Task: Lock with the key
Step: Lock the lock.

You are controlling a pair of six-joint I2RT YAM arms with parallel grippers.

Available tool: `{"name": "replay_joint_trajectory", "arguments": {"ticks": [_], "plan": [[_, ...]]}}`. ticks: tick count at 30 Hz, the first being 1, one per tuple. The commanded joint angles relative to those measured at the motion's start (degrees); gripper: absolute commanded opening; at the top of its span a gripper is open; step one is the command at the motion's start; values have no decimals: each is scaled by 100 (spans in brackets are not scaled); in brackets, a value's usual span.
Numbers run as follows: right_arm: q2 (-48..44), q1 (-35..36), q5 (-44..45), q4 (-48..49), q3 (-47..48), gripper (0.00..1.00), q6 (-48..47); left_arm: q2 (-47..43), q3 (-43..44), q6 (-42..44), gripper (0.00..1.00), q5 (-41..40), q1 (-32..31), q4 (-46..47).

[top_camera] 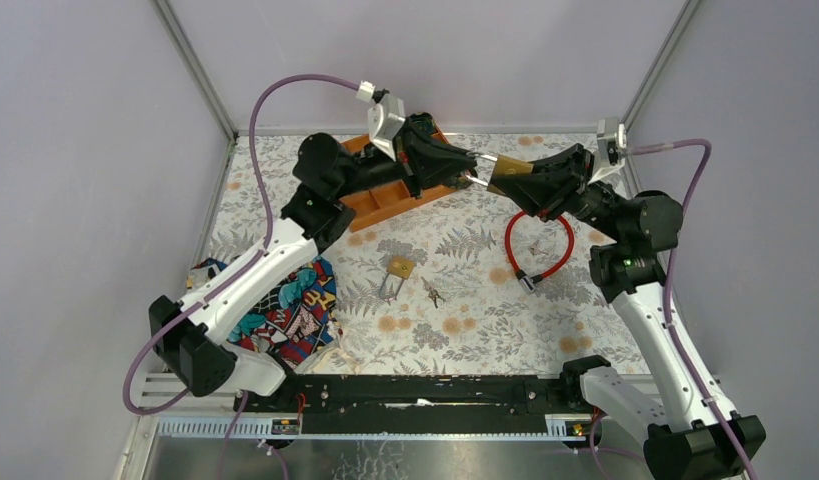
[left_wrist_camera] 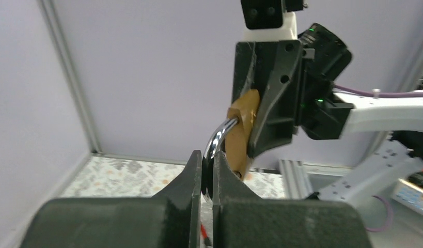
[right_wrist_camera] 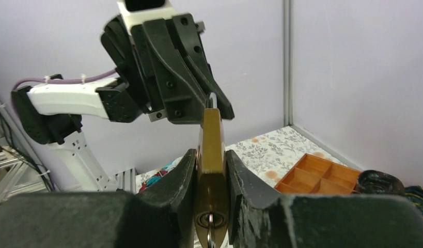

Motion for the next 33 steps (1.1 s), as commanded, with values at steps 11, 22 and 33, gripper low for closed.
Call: {"name": "replay_joint_trajectory", "arguments": {"ticks": [11, 22, 33], "plan": [[597, 289, -243, -576, 757, 0, -209, 892, 536, 486, 0, 1636, -1395, -1655], [300, -503, 437, -601, 1441, 0, 689, 417, -780, -1050, 0, 815, -427, -104], [596, -504, 362, -1773, 2415, 0, 423, 565, -1080, -1970, 0, 1178, -520, 849]]}}
